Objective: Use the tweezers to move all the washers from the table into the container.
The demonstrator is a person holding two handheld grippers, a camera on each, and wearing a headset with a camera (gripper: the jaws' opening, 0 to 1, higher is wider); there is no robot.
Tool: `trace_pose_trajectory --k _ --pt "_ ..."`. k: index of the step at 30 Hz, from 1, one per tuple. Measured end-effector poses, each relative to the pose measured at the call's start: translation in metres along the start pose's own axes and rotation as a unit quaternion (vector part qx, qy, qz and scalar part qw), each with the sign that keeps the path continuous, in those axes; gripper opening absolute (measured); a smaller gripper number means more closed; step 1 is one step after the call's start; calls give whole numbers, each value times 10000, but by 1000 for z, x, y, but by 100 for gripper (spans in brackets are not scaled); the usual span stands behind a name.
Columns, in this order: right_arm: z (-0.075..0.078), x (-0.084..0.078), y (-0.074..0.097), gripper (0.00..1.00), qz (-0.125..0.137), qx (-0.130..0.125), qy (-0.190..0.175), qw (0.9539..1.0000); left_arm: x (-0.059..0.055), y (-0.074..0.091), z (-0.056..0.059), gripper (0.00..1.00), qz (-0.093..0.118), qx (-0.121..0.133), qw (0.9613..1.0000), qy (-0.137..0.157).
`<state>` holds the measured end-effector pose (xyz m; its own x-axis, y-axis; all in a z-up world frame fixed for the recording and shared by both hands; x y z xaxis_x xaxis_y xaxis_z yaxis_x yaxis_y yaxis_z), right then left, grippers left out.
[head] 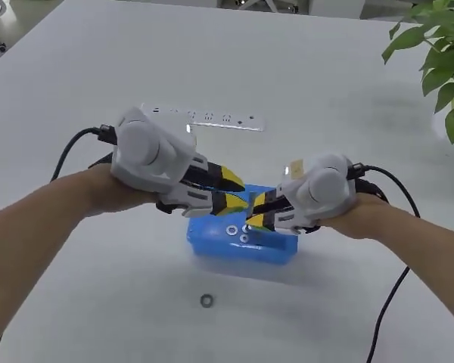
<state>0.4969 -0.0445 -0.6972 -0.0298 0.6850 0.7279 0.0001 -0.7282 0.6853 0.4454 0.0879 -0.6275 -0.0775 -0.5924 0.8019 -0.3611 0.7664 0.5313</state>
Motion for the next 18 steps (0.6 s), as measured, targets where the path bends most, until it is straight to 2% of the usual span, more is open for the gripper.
trace_pose_trajectory --k 9,18 --pt "-1 1 0 10 -20 11 98 9999 1 -9 -4 11 -59 -102 9998 -176" --pt "-1 0 1 10 -51 39 168 9998 1 -11 -5 6 -77 -156 9995 -271"
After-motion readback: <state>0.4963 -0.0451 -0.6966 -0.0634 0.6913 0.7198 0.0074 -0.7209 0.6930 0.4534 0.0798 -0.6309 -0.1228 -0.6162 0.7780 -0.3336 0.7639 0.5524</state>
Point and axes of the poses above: the centre of the closed fingertips' face, and the gripper's own axes: y roughly backward along the fingers, z roughly to its right, x roughly out of its top, the point moved 10 cm from there along y, roughly backward along the fingers, and after that the axes turned 12 degrees about -y, right-handed, at the moved point
